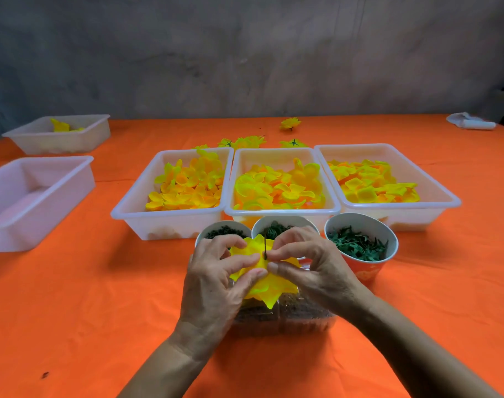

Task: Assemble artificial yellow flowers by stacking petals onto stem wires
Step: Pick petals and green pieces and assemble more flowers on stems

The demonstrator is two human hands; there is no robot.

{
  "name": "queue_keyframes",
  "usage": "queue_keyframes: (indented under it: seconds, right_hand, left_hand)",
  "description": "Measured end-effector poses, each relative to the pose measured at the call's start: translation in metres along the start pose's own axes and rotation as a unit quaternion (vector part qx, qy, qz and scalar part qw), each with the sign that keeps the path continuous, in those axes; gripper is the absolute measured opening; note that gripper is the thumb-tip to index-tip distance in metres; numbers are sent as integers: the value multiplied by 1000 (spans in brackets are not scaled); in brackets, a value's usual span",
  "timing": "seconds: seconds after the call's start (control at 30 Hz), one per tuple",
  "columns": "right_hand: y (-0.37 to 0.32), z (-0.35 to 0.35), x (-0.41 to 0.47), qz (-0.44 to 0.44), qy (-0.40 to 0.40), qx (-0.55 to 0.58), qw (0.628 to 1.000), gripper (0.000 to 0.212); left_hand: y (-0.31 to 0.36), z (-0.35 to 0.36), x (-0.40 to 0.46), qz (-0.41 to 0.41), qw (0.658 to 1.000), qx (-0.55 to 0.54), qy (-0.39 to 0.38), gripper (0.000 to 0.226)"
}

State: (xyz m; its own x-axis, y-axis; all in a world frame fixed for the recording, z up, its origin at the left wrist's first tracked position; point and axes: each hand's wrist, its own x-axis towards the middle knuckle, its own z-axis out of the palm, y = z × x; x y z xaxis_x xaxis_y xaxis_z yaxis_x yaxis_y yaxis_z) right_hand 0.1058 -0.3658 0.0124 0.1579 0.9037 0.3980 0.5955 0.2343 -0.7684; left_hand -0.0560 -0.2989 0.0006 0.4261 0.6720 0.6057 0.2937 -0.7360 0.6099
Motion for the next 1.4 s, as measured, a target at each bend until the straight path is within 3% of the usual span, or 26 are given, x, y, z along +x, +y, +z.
queue_keyframes:
  seconds: [0.2,0.3,0.37,0.5,0.83,1.03,1.13,1.2,1.23,1.3,1.4]
  right_hand:
    - [8,8,-3,-36,39,15,998,11]
    - [10,10,-4,-35,52,27,998,11]
    - [10,11,-3,-32,53,28,998,10]
    - [9,10,-3,-19,54,34,998,11]
    - [12,16,-11,53,89,174,979,10]
    - [11,2,-7,65,20,216,974,11]
    - [15,-26,2,78,117,150,979,12]
    - [27,-52,10,121,221,18,968,15]
    - [33,-64,15,155,230,-72,958,8]
    - [47,-79,23,244,169,-247,923,12]
    - [66,-80,31,295,62,-386,872,21]
  left_hand:
    - [-7,5,-1,39,999,17,10,13]
    - [-6,4,0,-11,999,-48,3,11]
    - [-3,3,2,-57,992,-108,-10,21]
    - [0,3,2,-66,989,-122,-55,27]
    - [-2,16,-5,-58,991,-121,25,11]
    - [-1,15,1,-49,995,-86,24,5]
    - [-2,15,2,-48,995,-86,19,4]
    - [-2,14,3,-47,996,-78,14,4]
    - [-1,15,3,-45,996,-77,13,5]
    - [0,14,3,-43,996,-79,19,4]
    - [1,14,3,-48,995,-87,21,4]
